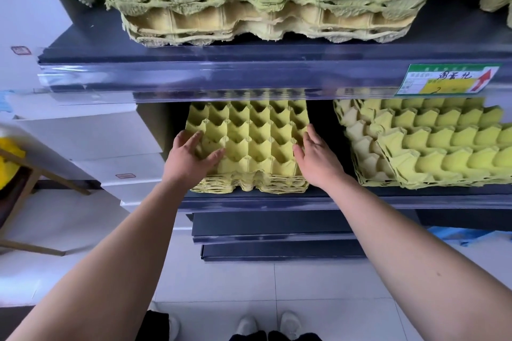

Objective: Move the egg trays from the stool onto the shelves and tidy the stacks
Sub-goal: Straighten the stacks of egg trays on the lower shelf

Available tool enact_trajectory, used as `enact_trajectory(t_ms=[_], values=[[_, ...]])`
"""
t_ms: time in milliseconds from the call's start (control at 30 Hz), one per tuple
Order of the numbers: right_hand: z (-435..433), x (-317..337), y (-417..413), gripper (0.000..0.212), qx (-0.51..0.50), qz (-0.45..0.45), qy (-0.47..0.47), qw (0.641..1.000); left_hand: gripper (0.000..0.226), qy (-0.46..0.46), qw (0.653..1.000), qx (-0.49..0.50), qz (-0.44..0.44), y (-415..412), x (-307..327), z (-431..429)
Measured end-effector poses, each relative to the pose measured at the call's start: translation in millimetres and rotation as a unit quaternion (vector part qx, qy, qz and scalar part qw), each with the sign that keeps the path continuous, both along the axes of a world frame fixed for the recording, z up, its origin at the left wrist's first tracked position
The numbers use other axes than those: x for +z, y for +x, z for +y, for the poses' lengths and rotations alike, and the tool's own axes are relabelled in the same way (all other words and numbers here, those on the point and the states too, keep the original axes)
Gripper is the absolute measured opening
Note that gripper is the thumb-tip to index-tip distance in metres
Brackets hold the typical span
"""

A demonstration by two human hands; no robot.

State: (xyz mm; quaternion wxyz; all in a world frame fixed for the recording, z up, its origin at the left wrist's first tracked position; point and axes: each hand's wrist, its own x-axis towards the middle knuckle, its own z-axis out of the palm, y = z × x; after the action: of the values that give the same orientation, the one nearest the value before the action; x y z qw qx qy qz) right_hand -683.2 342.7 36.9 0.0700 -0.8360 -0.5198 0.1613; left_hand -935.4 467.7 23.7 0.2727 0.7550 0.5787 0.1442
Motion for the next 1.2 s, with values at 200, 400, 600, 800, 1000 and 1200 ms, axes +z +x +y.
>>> enact_trajectory(t_ms=[200, 400, 600, 800, 1000, 1200], values=[[2.4, 9.8, -3.1, 0.067, 0.013, -0.059, -0.014, 0.998, 0.095, -0.041, 0.999, -0.001, 0.017, -2.4, 3.9, -1.1], [-23.2, 1.5, -17.1, 0.069, 0.031, -0.013, 0.033, 0.999, 0.099, -0.084, 0.995, 0.022, -0.040, -5.0, 6.1, -22.9], [-25.1, 2.6, -15.2, 0.066, 0.027, -0.010, 0.033, 0.999, 0.096, -0.087, 0.995, 0.024, -0.045, 1.7, 6.4, -27.9], [-29.4, 23.4, -18.3, 0.064, 0.047, -0.058, 0.018, 0.997, 0.110, -0.082, 0.996, 0.031, 0.009, -0.4, 9.6, -29.8], [-69.4, 65.1, -15.7, 0.043, 0.068, -0.066, 0.095, 0.991, 0.070, 0.155, 0.983, -0.023, 0.091, 31.5, 44.0, -67.2], [-136.1, 99.9, 38.0, 0.039, 0.074, -0.091, 0.166, 0.979, 0.050, 0.240, 0.961, -0.130, 0.035, 110.4, 79.6, -141.7]])
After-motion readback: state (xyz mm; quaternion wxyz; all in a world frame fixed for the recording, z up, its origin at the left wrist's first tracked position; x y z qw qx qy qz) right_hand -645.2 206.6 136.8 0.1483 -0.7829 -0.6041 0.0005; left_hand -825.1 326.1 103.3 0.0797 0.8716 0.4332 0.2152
